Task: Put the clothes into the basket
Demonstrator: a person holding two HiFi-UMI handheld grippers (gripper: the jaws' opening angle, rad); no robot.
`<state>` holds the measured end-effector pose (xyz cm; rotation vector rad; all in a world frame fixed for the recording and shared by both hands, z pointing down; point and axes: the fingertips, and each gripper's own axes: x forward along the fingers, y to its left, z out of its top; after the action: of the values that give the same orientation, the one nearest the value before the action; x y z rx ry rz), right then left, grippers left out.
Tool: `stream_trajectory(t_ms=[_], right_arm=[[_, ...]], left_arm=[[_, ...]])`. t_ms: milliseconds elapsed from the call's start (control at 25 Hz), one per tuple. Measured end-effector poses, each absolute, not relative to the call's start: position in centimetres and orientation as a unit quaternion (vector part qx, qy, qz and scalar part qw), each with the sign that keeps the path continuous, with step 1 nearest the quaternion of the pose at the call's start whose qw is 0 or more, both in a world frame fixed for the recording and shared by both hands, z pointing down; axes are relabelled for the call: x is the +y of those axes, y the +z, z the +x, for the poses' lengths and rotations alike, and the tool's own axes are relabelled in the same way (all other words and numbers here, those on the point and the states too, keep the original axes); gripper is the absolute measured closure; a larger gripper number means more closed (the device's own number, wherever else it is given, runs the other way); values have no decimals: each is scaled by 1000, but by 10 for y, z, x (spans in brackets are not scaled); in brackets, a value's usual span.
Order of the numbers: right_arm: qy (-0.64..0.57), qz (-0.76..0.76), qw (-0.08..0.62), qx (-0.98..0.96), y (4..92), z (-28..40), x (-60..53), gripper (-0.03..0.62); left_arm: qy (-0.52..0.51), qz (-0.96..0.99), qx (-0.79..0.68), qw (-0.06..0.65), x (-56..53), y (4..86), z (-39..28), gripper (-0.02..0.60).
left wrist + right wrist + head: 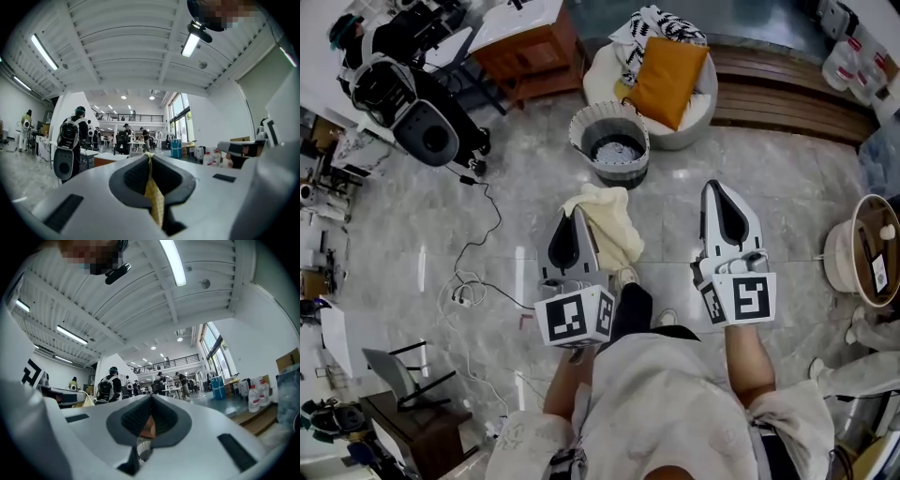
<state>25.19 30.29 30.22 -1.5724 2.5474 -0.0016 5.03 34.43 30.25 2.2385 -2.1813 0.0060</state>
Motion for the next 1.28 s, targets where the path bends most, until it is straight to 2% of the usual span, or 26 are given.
stream_trajectory(t_ms=[640,1280], right_arm=[[16,-521,69,850,279,183,191,606],[29,-525,60,848,269,68,98,606]], left_arm=[[-16,728,-686,1,231,285,-11,571],[-21,743,-668,-6,137,278,-117,571]])
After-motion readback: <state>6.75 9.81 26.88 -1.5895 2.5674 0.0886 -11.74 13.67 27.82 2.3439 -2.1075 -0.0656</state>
